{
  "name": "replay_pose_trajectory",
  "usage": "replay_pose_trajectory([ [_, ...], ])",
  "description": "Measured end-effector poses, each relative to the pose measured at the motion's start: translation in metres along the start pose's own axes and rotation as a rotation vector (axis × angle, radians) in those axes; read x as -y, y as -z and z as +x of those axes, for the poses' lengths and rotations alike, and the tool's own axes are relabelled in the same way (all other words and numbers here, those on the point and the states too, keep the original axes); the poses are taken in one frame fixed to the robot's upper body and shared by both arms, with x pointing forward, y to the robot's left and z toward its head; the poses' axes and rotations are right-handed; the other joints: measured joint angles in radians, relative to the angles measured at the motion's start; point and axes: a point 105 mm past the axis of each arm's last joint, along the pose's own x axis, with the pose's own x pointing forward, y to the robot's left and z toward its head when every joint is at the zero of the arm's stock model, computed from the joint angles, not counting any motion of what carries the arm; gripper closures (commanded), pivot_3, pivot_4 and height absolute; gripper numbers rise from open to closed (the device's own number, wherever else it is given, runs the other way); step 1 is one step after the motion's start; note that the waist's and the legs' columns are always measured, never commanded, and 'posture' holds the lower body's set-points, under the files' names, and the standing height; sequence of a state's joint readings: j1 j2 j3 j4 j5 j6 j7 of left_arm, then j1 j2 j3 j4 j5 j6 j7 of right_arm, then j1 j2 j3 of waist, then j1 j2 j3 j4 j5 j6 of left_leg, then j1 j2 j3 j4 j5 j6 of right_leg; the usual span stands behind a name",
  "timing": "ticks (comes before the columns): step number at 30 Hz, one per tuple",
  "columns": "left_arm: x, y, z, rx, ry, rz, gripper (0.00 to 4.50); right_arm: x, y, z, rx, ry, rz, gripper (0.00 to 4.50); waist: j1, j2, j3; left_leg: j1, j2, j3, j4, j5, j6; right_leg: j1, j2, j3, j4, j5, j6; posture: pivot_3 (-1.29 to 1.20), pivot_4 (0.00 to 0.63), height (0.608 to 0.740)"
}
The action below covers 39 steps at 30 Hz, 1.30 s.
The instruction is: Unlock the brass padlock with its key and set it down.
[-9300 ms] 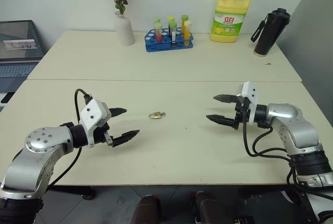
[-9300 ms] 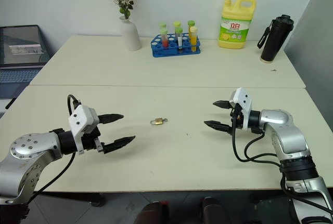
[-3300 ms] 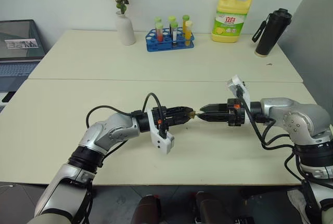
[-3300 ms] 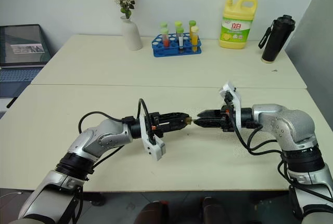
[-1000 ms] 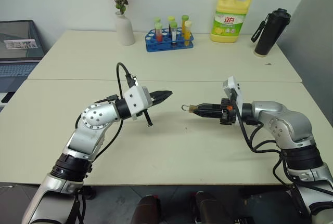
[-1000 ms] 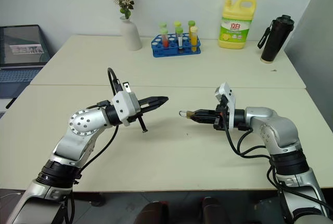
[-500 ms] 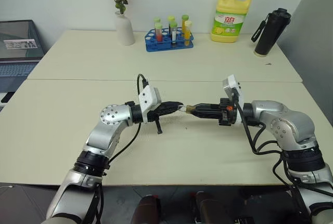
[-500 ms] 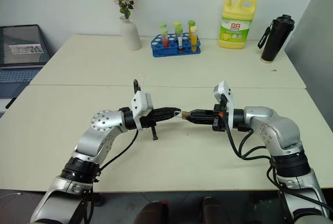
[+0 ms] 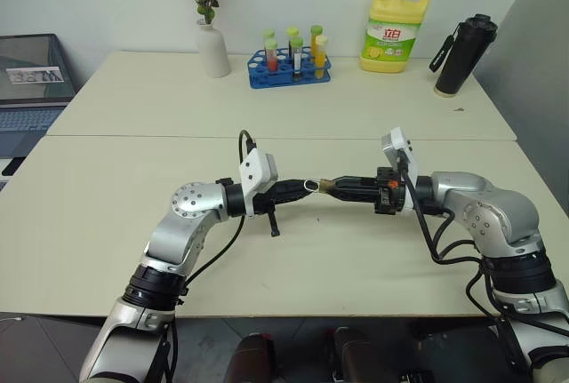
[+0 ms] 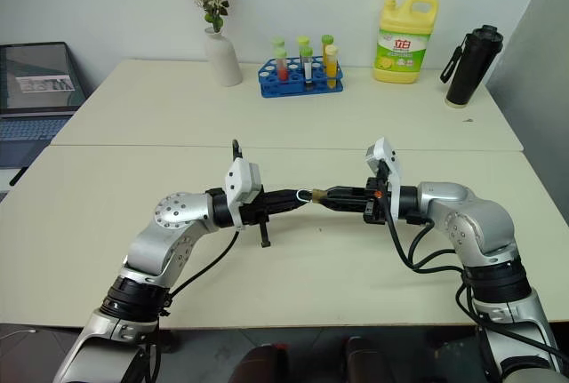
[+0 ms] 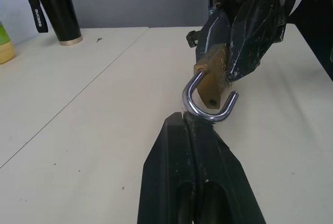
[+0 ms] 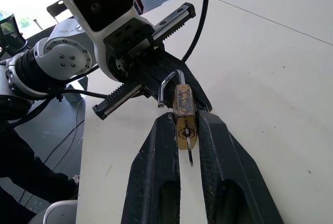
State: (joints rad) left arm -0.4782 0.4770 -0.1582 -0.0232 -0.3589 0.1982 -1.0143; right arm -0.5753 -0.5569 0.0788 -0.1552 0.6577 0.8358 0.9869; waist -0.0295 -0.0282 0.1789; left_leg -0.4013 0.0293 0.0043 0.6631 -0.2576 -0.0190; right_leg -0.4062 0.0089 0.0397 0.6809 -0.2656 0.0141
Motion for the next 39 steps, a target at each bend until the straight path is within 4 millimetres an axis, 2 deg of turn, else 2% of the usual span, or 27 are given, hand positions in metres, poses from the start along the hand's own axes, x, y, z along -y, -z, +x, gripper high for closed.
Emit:
replay_pose_trajectory([
  [17, 0.017, -0.021, -0.003, 0.077, 0.059, -0.169, 4.5, 0.003, 0.001, -0.001, -0.006, 0.022, -0.008, 4.34, 0.0, 0.0, 0.0, 0.0, 0.0, 0.0, 0.0, 0.0, 0.0, 0.0, 0.0, 0.0, 0.0, 0.0, 0.0, 0.0, 0.15, 0.74],
  [24, 0.013, -0.026, -0.001, 0.097, 0.037, -0.215, 4.5, 0.003, 0.003, -0.001, -0.008, 0.022, -0.004, 4.34, 0.0, 0.0, 0.0, 0.0, 0.0, 0.0, 0.0, 0.0, 0.0, 0.0, 0.0, 0.0, 0.0, 0.0, 0.0, 0.0, 0.15, 0.74],
  [39, 0.005, -0.031, 0.003, 0.115, 0.002, -0.181, 4.5, 0.0, 0.007, 0.002, -0.022, -0.004, 0.0, 4.34, 0.0, 0.0, 0.0, 0.0, 0.0, 0.0, 0.0, 0.0, 0.0, 0.0, 0.0, 0.0, 0.0, 0.0, 0.0, 0.0, 0.15, 0.74],
])
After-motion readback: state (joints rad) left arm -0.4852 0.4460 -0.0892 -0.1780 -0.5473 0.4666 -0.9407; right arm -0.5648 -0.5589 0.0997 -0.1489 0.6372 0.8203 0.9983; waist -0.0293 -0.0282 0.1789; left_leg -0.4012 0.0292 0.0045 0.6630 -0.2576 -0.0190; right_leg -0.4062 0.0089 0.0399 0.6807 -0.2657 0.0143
